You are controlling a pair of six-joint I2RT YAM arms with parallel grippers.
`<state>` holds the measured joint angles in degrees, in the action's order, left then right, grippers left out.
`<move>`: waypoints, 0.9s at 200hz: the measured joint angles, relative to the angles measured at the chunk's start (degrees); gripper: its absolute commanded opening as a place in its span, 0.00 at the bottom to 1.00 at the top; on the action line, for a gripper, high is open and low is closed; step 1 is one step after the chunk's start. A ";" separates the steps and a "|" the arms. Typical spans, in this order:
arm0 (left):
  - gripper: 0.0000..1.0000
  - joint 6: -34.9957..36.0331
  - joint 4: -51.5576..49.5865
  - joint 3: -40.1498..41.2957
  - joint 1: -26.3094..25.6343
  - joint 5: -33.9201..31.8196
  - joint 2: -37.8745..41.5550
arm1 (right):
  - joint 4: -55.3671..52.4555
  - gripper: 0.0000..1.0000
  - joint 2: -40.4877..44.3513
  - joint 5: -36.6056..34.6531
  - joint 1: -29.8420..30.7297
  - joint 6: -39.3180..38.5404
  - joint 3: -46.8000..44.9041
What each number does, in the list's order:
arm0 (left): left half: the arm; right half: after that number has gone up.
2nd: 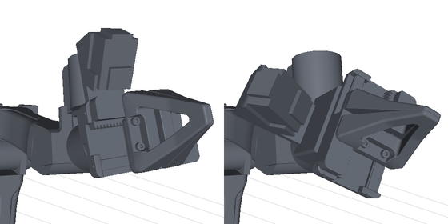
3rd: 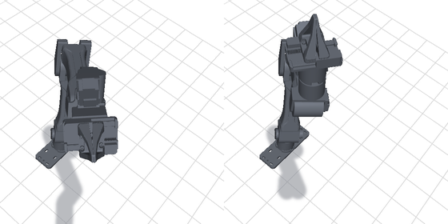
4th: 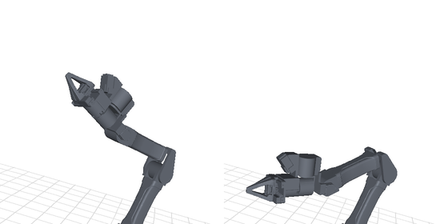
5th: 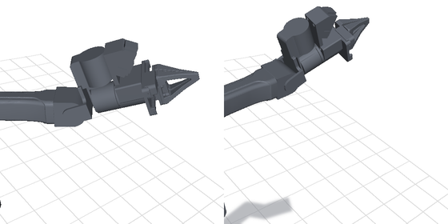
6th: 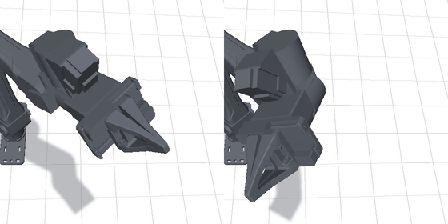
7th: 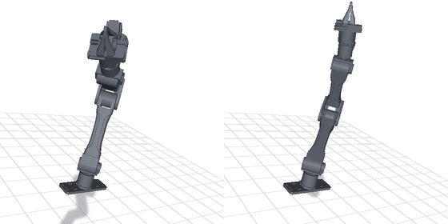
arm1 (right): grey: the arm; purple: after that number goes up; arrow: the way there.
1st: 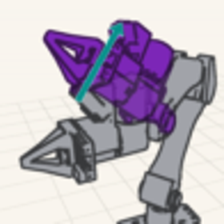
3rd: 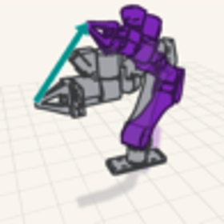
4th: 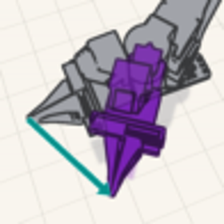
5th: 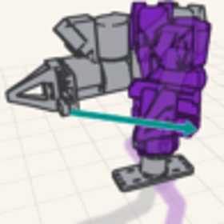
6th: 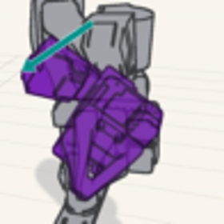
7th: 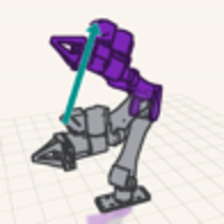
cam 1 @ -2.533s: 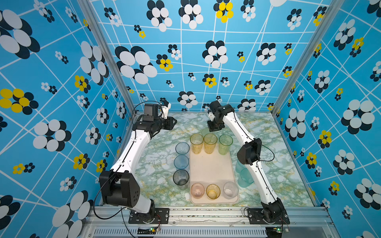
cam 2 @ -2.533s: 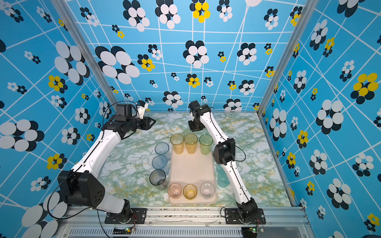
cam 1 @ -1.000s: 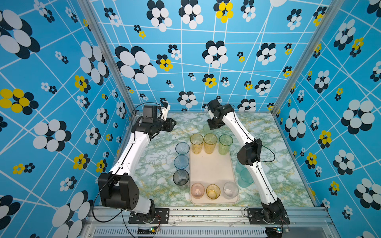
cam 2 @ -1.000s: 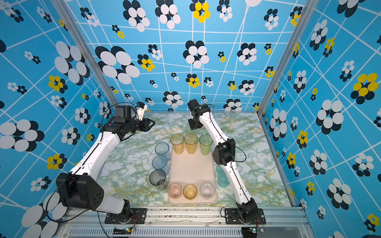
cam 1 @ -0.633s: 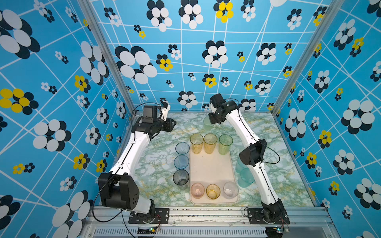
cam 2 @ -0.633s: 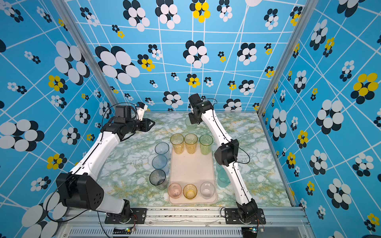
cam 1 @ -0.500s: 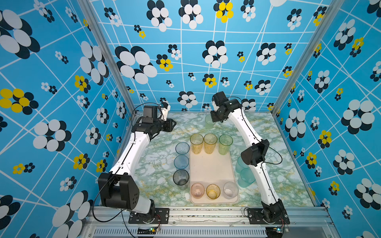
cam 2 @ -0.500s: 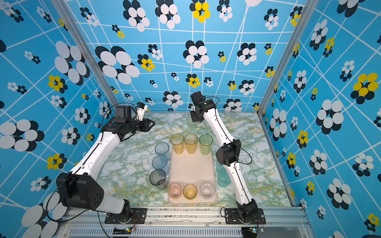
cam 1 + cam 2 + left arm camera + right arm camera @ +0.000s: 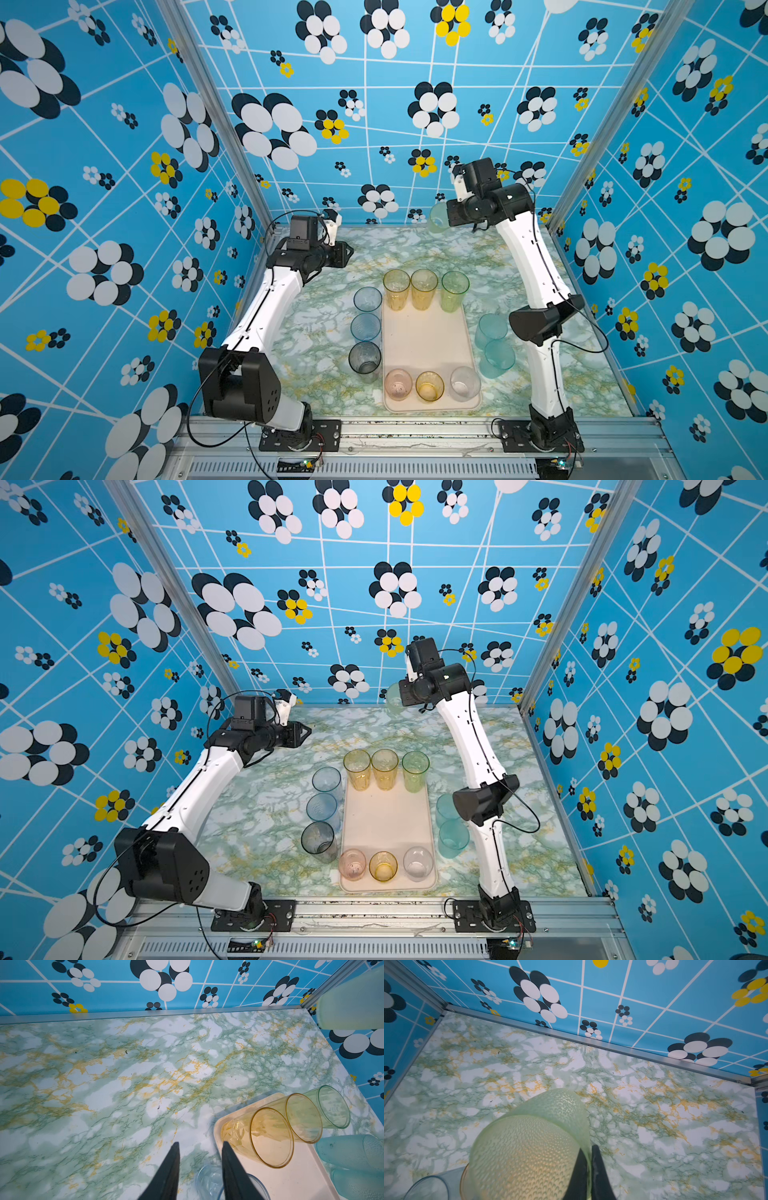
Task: Place the glasses into the tray
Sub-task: Pick up the glass from the top-center of the table, then place the glass on the tray.
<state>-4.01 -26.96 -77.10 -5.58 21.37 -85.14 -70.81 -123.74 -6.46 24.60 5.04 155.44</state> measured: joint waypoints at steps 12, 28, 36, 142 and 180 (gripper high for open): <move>0.36 -0.39 0.04 0.17 0.00 -0.31 0.00 | 0.37 0.00 5.57 0.59 0.52 -1.33 -5.75; 0.35 -0.98 0.04 0.22 0.00 -0.39 0.04 | 1.66 0.00 13.09 1.62 1.81 -2.58 -14.64; 0.36 -1.22 0.11 0.35 0.00 -0.42 0.20 | 2.25 0.00 16.90 2.73 2.51 -2.95 -19.12; 0.36 -3.76 0.20 3.74 -0.07 -1.95 6.67 | 5.55 0.00 49.40 4.22 15.32 1.57 -66.05; 0.36 -3.76 -0.15 5.64 -0.94 -3.54 7.06 | 7.82 0.00 50.73 3.50 16.06 4.28 -77.42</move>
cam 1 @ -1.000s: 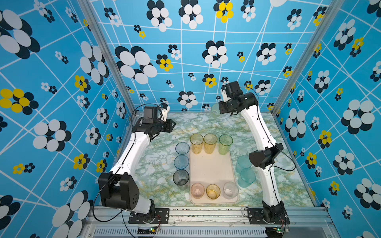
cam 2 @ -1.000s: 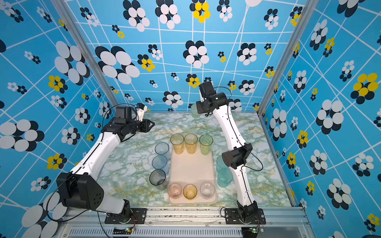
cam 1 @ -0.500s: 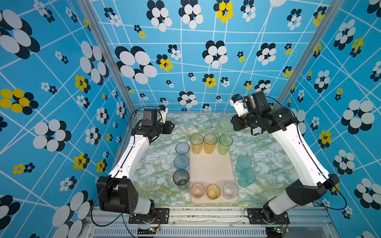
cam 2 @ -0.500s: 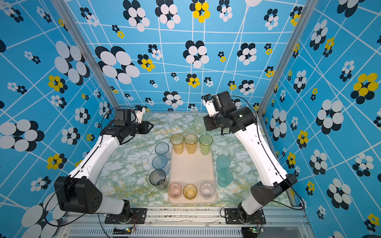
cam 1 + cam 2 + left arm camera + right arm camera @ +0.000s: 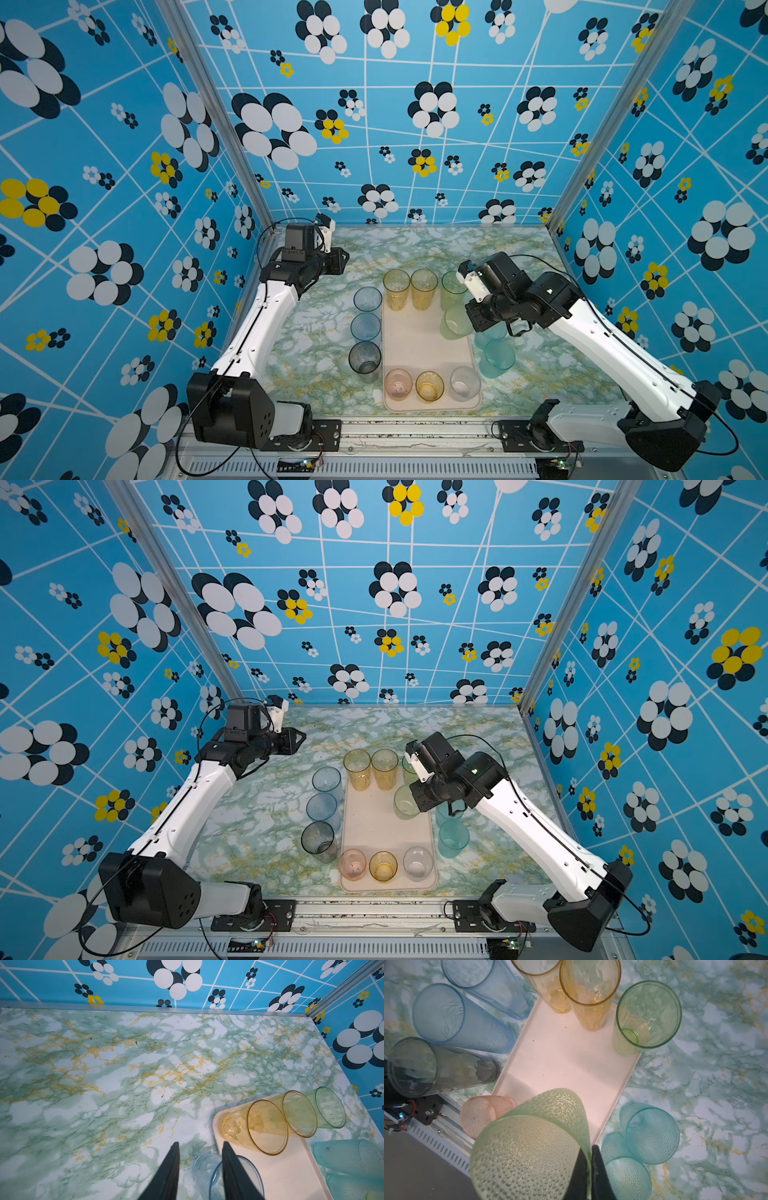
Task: Place the glasses into the tray
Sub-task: Place the glass on the tray.
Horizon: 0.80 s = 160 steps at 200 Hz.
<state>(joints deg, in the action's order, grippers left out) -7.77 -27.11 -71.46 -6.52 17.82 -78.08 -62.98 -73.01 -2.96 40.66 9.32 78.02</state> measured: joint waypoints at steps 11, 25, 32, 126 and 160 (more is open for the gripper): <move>0.36 0.00 -0.11 0.63 -0.66 -0.50 0.00 | 1.09 0.00 -0.02 -0.15 0.00 0.57 -2.47; 0.36 0.00 -0.11 1.33 -1.44 -0.96 0.02 | 2.62 0.00 -0.07 -0.20 0.04 0.85 -4.87; 0.36 0.00 -0.13 1.64 -1.77 -1.18 0.02 | 3.32 0.00 -0.15 -0.20 0.04 0.96 -5.81; 0.36 -0.24 0.39 6.71 -3.96 -3.76 3.32 | 9.18 0.00 -1.55 -1.68 0.04 2.08 -16.06; 0.36 -0.22 0.37 7.56 -4.79 -4.20 3.43 | 11.10 0.00 -1.55 -1.64 0.04 2.36 -18.62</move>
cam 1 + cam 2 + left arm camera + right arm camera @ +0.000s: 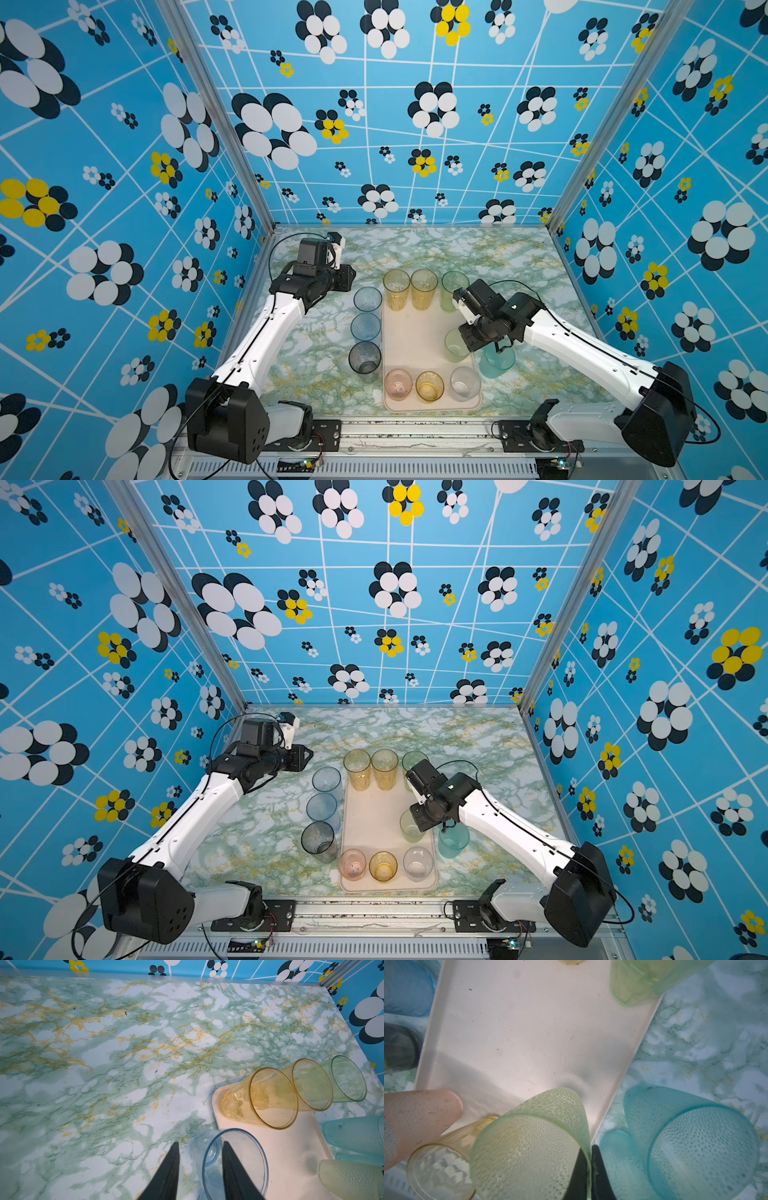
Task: Place the glasses into the tray
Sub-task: Place the glass on the tray.
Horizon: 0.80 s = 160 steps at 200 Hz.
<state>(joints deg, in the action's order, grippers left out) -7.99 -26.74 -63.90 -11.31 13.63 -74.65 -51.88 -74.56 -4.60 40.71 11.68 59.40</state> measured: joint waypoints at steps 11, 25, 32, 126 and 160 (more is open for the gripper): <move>0.36 0.00 0.04 0.00 -0.28 -0.04 0.00 | 0.63 0.00 0.00 0.00 0.00 0.17 -0.48; 0.36 0.00 0.02 0.00 -0.59 -0.17 0.00 | 1.62 0.00 0.02 0.00 0.00 0.42 -1.18; 0.36 0.00 0.04 0.00 -0.74 -0.22 0.00 | 1.95 0.00 0.00 0.00 0.00 0.61 -1.53; 0.37 0.04 -0.02 -0.02 -2.19 -1.11 -0.90 | 5.46 0.00 -0.13 0.00 0.00 1.27 -4.63; 0.37 0.07 -0.48 -0.28 -2.54 -1.29 -0.94 | 6.27 0.00 -1.07 0.00 0.00 1.27 -4.94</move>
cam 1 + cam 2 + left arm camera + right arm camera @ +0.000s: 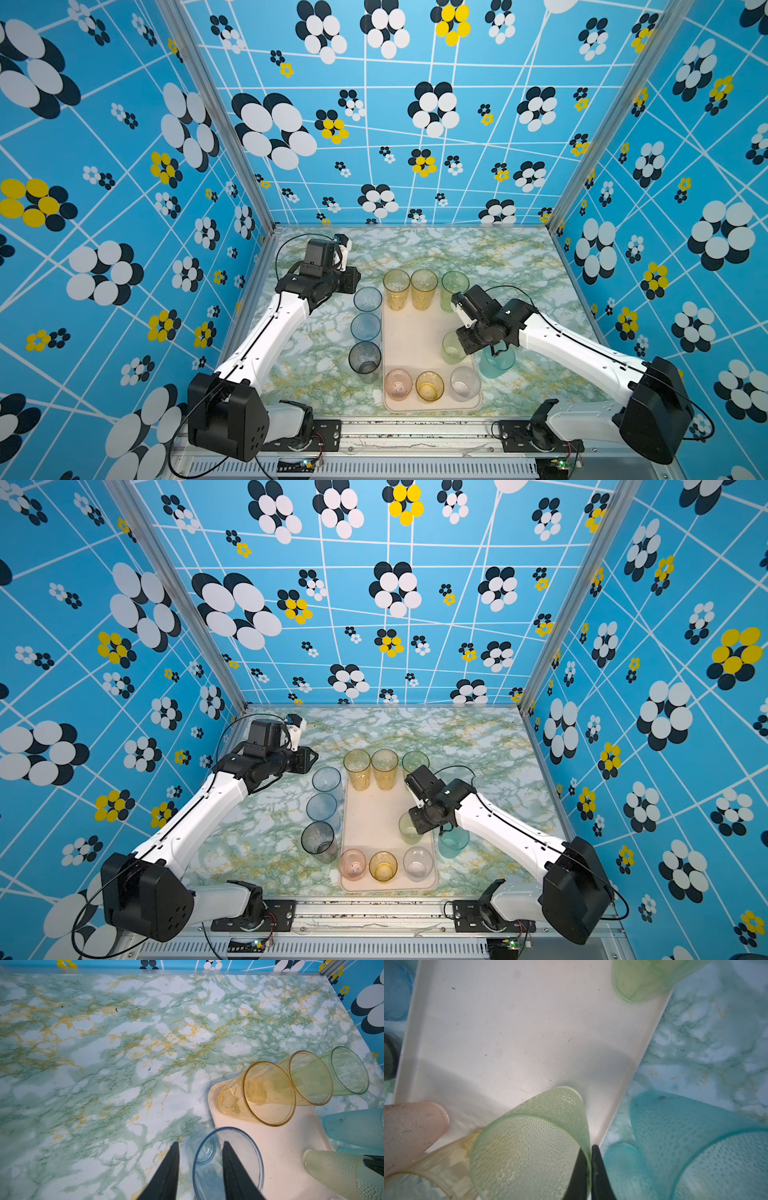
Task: Place the glasses into the tray
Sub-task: Place the glass on the tray.
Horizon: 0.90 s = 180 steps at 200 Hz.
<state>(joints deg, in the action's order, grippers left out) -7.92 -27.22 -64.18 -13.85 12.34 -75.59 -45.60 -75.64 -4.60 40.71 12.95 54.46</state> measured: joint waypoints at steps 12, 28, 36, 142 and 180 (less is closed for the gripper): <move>0.37 0.00 -0.22 -0.35 -0.07 -0.22 0.00 | 0.04 0.00 -0.09 0.00 0.00 0.00 -0.11; 0.37 0.02 -0.31 -0.61 -0.11 -0.37 0.00 | 0.04 0.00 -0.09 0.00 0.00 0.00 -0.13; 0.37 0.02 -0.44 -0.63 -0.11 -0.39 0.00 | 0.04 0.00 -0.09 0.00 0.00 0.00 -0.15; 0.37 0.48 -2.89 -2.64 -0.46 -0.42 0.00 | 1.31 0.10 -0.24 0.00 0.00 0.00 -0.52; 0.37 0.63 -4.20 -2.73 -0.55 -0.44 0.00 | 1.25 0.12 -0.24 0.00 0.00 -0.04 -0.52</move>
<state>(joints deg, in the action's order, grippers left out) -7.29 -31.42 -66.92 -14.39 11.90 -75.59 -44.36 -75.88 -4.60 40.71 12.91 53.93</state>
